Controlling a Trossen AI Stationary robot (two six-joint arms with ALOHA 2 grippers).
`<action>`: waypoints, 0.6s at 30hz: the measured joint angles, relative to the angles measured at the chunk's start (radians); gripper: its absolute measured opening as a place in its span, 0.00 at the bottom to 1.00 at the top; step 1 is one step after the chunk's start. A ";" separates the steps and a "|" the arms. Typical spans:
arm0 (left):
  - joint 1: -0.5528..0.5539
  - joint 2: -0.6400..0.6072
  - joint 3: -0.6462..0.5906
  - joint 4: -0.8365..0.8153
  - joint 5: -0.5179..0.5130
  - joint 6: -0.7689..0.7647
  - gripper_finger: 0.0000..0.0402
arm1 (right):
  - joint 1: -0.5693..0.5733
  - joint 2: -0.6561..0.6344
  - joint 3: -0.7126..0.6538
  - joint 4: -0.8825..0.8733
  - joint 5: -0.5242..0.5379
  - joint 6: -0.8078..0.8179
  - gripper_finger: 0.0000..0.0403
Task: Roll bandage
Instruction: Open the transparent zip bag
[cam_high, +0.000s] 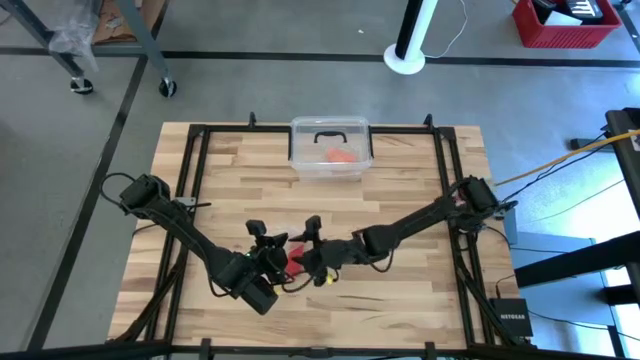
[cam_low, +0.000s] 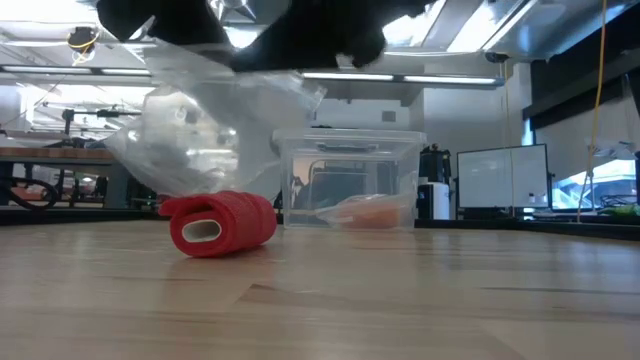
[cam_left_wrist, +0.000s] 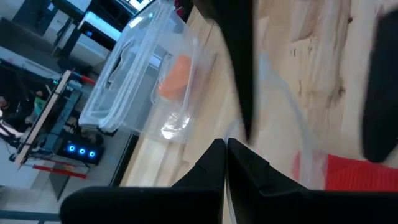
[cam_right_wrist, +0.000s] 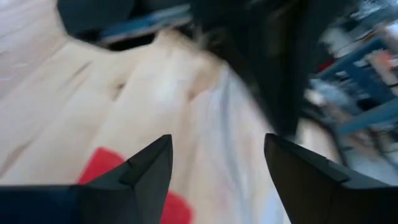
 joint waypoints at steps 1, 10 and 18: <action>0.000 0.000 0.000 0.000 -0.005 0.001 0.01 | -0.005 0.010 0.000 -0.005 -0.022 0.026 0.63; 0.026 -0.001 0.000 0.001 -0.035 -0.051 0.01 | -0.003 0.126 0.001 0.004 -0.132 0.078 0.63; 0.039 -0.004 0.000 0.000 -0.090 -0.119 0.01 | -0.003 0.136 0.002 0.016 -0.161 0.095 0.63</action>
